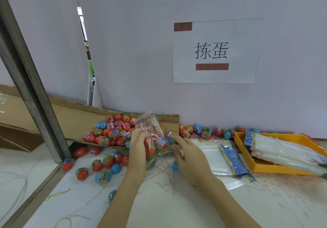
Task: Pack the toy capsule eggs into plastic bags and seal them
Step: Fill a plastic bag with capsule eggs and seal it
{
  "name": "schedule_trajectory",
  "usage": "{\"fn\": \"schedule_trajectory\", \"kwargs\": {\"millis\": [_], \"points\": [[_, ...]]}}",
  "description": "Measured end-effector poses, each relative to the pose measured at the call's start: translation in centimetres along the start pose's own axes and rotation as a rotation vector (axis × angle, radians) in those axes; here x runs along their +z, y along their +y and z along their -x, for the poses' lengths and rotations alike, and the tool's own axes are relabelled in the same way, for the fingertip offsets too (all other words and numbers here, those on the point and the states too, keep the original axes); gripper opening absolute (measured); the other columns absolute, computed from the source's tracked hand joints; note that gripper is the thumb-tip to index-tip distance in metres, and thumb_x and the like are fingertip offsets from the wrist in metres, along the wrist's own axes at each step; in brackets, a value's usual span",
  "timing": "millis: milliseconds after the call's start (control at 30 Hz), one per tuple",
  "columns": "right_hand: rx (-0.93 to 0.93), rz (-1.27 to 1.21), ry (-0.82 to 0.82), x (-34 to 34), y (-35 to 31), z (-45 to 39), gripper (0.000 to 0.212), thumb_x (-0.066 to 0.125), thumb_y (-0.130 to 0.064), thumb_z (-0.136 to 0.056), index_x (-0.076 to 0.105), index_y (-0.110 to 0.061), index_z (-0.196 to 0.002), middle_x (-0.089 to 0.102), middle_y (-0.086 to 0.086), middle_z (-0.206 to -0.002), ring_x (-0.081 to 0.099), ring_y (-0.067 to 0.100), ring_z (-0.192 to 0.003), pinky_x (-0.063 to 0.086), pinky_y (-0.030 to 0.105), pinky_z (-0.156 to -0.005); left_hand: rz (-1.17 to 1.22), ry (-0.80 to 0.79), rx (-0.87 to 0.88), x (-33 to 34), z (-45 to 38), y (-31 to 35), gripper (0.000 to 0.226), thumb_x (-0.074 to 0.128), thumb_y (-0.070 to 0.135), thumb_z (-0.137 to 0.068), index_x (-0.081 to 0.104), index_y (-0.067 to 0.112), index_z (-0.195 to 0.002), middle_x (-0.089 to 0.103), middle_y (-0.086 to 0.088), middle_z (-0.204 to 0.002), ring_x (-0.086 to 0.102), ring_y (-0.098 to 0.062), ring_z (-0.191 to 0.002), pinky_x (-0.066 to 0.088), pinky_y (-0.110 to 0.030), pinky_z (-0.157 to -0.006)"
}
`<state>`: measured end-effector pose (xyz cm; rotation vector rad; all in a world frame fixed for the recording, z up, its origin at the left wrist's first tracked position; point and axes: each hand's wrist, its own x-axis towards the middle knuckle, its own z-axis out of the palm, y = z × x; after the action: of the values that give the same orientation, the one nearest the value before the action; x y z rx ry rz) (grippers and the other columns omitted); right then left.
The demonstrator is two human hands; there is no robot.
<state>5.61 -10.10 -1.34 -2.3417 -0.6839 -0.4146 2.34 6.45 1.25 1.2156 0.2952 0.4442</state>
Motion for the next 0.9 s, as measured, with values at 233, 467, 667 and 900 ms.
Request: {"fn": "schedule_trajectory", "kwargs": {"millis": [233, 467, 667, 900], "points": [[0.16, -0.436, 0.267, -1.2, 0.4, -0.5, 0.035, 0.074, -0.027, -0.095, 0.048, -0.044, -0.112, 0.063, -0.017, -0.089, 0.063, 0.014, -0.067, 0.054, 0.023, -0.059, -0.282, -0.142, 0.205, 0.2, 0.3, -0.6, 0.024, 0.074, 0.026, -0.097, 0.065, 0.034, -0.118, 0.074, 0.004, -0.116, 0.072, -0.019, -0.11, 0.062, -0.049, -0.092], [0.029, -0.562, 0.413, -2.4, -0.5, -0.4, 0.039, 0.064, -0.014, -0.101, 0.057, -0.041, -0.128, 0.069, -0.022, -0.097, 0.069, 0.009, -0.085, 0.055, 0.015, -0.066, -0.588, -0.232, 0.41, 0.9, 1.2, -1.2, 0.04, 0.077, 0.03, -0.094, 0.056, 0.036, -0.127, 0.068, 0.021, -0.107, 0.068, 0.0, -0.1, 0.06, -0.019, -0.083], [-0.228, -0.222, 0.457, -3.1, -1.3, 0.1, 0.049, 0.06, -0.022, -0.103, 0.046, -0.027, -0.15, 0.06, -0.01, -0.106, 0.059, 0.012, -0.08, 0.052, 0.015, -0.07, -0.895, -0.228, 0.635, 0.8, 2.1, -1.4, 0.06, 0.055, 0.052, -0.098, 0.044, 0.026, -0.152, 0.068, 0.011, -0.118, 0.065, -0.008, -0.099, 0.058, -0.028, -0.087], [-0.14, -0.205, 0.427, -2.6, -0.7, -0.3, 0.038, 0.068, -0.018, -0.097, 0.06, -0.029, -0.132, 0.064, -0.016, -0.105, 0.063, -0.001, -0.08, 0.048, 0.005, -0.068, -0.919, -0.304, 0.653, 0.9, 2.4, -1.5, 0.067, 0.044, 0.051, -0.099, 0.034, 0.027, -0.161, 0.062, 0.009, -0.142, 0.059, -0.002, -0.119, 0.048, -0.014, -0.098]]}}
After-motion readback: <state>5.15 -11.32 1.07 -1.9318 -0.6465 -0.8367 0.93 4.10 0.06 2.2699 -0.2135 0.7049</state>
